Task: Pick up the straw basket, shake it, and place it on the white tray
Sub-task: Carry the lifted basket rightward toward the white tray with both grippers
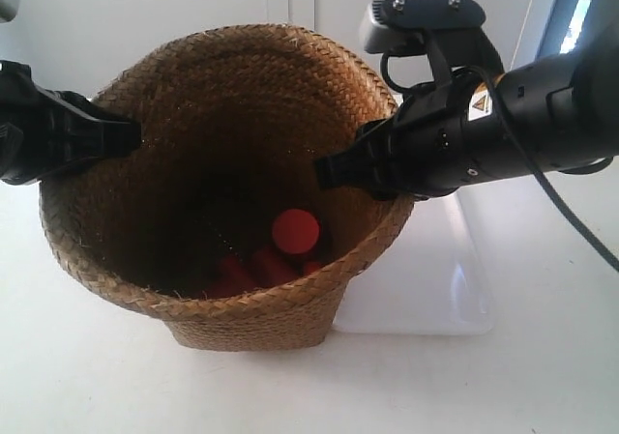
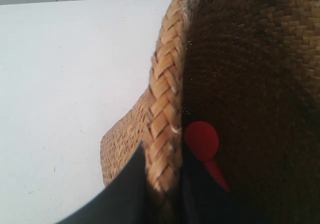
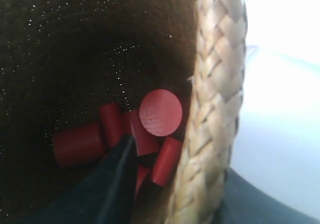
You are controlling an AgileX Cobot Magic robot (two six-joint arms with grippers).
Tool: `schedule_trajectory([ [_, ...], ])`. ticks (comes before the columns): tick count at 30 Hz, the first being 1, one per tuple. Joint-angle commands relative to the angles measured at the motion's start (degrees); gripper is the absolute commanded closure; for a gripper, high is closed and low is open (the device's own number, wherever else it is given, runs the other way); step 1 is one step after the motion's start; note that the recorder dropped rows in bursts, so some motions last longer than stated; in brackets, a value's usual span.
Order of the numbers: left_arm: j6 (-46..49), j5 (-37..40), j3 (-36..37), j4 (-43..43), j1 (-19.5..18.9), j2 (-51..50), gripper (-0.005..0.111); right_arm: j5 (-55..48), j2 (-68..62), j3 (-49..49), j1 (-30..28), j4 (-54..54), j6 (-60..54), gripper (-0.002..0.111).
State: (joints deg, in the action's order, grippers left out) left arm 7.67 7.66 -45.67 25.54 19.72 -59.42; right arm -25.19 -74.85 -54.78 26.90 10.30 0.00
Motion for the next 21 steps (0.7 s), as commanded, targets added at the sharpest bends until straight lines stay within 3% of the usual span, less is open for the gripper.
schedule_trajectory([
  [1,1.35,1.09,-0.35,-0.10,0.40,0.76,0.107,2.74,1.11,-0.43,-0.15,-0.64,-0.90,0.108],
  [19,2.14,0.41,-0.62,-0.45,0.40,0.65,0.107,1.71,-0.74,-0.72,-0.15,-0.94,-1.33,0.108],
  [21,2.84,4.04,-6.34,-0.45,0.40,3.31,0.107,-5.96,3.05,-7.20,-0.15,-1.27,-1.33,0.108],
])
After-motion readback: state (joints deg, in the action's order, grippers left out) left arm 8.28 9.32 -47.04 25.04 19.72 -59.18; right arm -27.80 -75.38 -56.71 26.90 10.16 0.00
